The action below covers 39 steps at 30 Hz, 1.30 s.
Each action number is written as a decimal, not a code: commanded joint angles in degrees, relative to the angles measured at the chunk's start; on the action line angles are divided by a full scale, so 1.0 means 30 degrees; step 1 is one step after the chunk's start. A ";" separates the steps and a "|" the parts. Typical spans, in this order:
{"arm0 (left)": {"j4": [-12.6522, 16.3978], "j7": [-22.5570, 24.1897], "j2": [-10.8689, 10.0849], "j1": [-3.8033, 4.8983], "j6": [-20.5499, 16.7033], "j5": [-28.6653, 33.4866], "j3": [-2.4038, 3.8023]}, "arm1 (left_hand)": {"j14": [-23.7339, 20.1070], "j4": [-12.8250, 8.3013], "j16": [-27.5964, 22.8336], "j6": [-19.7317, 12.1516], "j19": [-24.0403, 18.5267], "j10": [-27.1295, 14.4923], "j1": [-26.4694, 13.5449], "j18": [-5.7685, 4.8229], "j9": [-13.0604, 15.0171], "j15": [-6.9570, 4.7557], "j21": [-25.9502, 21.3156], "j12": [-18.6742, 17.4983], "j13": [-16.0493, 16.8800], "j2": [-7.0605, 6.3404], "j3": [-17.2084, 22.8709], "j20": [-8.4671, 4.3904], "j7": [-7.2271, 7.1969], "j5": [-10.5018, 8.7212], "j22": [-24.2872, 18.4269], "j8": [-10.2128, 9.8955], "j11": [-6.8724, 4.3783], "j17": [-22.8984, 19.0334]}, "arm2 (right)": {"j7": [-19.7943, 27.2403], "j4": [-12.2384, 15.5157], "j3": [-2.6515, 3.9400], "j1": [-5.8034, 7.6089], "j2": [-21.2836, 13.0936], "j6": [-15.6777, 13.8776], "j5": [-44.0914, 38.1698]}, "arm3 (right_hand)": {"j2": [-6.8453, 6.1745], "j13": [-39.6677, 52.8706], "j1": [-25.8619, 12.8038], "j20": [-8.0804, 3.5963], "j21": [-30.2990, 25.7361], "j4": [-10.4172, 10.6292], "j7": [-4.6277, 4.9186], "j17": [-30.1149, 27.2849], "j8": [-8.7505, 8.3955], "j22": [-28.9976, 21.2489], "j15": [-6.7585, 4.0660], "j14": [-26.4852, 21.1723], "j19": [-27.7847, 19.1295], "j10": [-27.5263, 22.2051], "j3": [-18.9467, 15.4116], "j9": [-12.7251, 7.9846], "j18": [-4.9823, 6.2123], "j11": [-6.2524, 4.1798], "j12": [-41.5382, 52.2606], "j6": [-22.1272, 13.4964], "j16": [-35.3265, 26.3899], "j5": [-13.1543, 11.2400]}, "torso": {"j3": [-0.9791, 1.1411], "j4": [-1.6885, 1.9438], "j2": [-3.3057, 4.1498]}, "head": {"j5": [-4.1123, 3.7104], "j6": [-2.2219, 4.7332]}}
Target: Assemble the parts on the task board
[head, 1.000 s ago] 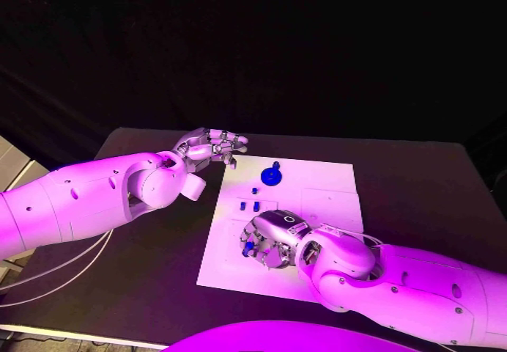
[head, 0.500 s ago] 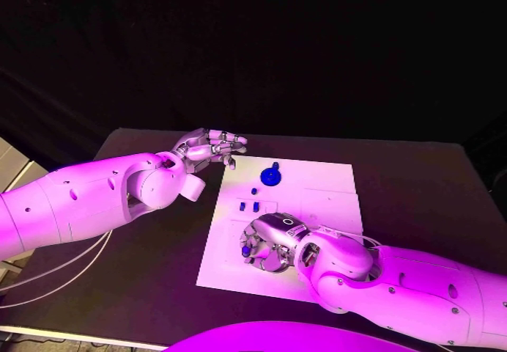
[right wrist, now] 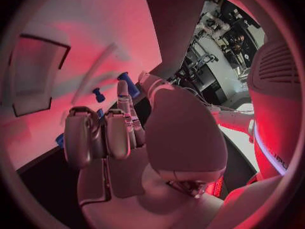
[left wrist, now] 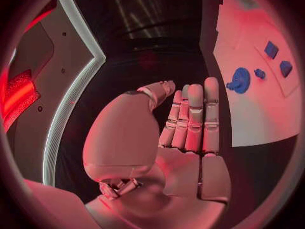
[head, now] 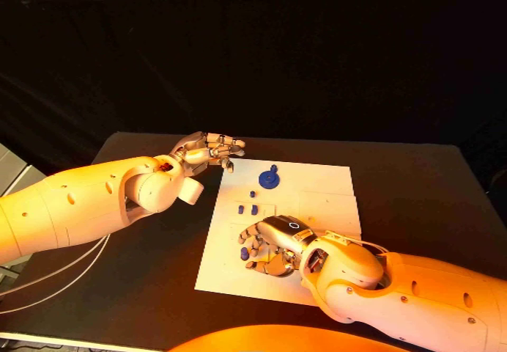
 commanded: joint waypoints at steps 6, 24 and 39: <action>-0.0026 0.0106 0.0052 -0.0025 0.0302 0.0145 0.0001 | -0.0037 0.0036 -0.0124 -0.0028 0.0177 -0.0132 -0.0007 0.0291 -0.0017 0.0115 -0.0093 0.0115 0.0019 0.0237 -0.0114 -0.0013 0.0028 0.0100 -0.0018 0.0032 -0.0007 -0.0027 | 0.0808 0.1211 0.0291 0.0335 -0.1667 -0.2602 0.1282 | 0.1007 0.0460 0.1010 -0.0038 0.0077 0.0308 -0.0273 -0.0217 -0.0330 0.4195 -0.0029 0.0785 0.1302 0.0046 -0.3153 -0.0683 -0.0256 -0.0188 0.0221 -0.1181 -0.0154 0.0053 | -0.0018 -0.0050 -0.0101 | -0.0323 0.0299; 0.0169 0.0150 0.0022 -0.0279 0.0247 0.0250 -0.0110 | -0.0038 0.0062 -0.0133 -0.0051 0.0189 -0.0164 -0.0059 0.0290 -0.0023 0.0120 -0.0133 0.0132 0.0019 0.0242 -0.0137 -0.0009 0.0034 0.0099 -0.0049 0.0029 -0.0001 -0.0043 | 0.0563 0.3185 0.0265 0.2722 -0.9026 -0.0318 1.1124 | 0.2191 2.3361 -0.1391 -0.0216 0.2776 0.0296 0.0353 0.2953 0.4553 0.4837 -0.0228 0.1404 0.1866 0.4827 -0.6236 0.0488 -0.0731 -0.0459 2.4437 0.2167 0.1904 0.0931 | -0.0106 -0.0502 -0.0557 | -0.1917 0.0232; 0.0470 0.0164 -0.0051 -0.0455 0.0263 0.0283 -0.0120 | -0.0038 0.0062 -0.0133 -0.0051 0.0189 -0.0164 -0.0059 0.0290 -0.0023 0.0120 -0.0133 0.0132 0.0019 0.0242 -0.0137 -0.0009 0.0034 0.0099 -0.0049 0.0029 -0.0001 -0.0043 | -0.3264 0.3712 0.0006 0.1372 -1.0281 0.0114 0.8348 | 0.2150 2.5363 -0.3229 -0.0277 0.3544 0.0396 0.0221 0.4991 0.5146 0.5029 -0.0288 0.1739 0.2036 0.6037 -0.7413 0.0799 -0.0878 -0.0573 2.6581 0.2272 0.2846 0.0634 | -0.0113 -0.0493 -0.0607 | -0.2302 -0.0210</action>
